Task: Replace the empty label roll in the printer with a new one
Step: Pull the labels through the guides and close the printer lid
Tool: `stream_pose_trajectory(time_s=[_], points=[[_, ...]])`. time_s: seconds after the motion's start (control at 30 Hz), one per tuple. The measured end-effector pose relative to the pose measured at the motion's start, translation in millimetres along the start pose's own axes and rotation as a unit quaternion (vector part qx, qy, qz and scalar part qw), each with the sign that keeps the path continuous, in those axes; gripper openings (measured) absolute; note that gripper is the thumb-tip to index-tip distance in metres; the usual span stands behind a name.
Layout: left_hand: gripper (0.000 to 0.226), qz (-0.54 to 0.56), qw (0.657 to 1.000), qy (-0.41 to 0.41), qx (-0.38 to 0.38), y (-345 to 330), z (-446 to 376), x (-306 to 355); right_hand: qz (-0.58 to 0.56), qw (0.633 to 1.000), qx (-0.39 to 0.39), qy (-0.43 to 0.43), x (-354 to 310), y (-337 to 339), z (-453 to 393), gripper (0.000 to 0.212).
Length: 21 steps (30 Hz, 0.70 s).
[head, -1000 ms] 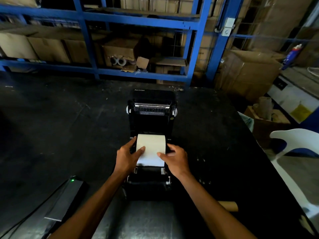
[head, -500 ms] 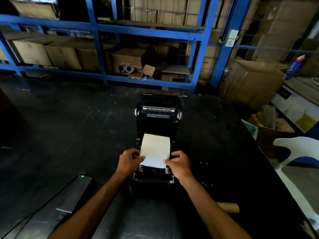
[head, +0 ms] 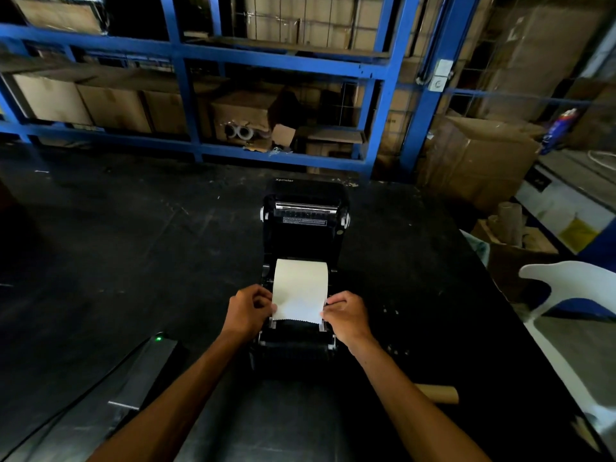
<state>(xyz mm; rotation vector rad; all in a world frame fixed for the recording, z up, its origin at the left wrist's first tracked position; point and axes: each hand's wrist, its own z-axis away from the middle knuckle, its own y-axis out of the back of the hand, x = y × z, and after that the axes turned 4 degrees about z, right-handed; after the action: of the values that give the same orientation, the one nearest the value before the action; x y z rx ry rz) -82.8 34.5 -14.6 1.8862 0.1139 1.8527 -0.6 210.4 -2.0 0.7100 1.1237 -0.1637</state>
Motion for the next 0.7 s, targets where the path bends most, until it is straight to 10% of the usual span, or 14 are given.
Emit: stream_pose_trajectory(time_s=[0.7], points=[[0.028,-0.167,0.984,-0.052,-0.036,-4,-1,4,0.038,0.994,0.094,-0.025,-1,-24,7,0.027]])
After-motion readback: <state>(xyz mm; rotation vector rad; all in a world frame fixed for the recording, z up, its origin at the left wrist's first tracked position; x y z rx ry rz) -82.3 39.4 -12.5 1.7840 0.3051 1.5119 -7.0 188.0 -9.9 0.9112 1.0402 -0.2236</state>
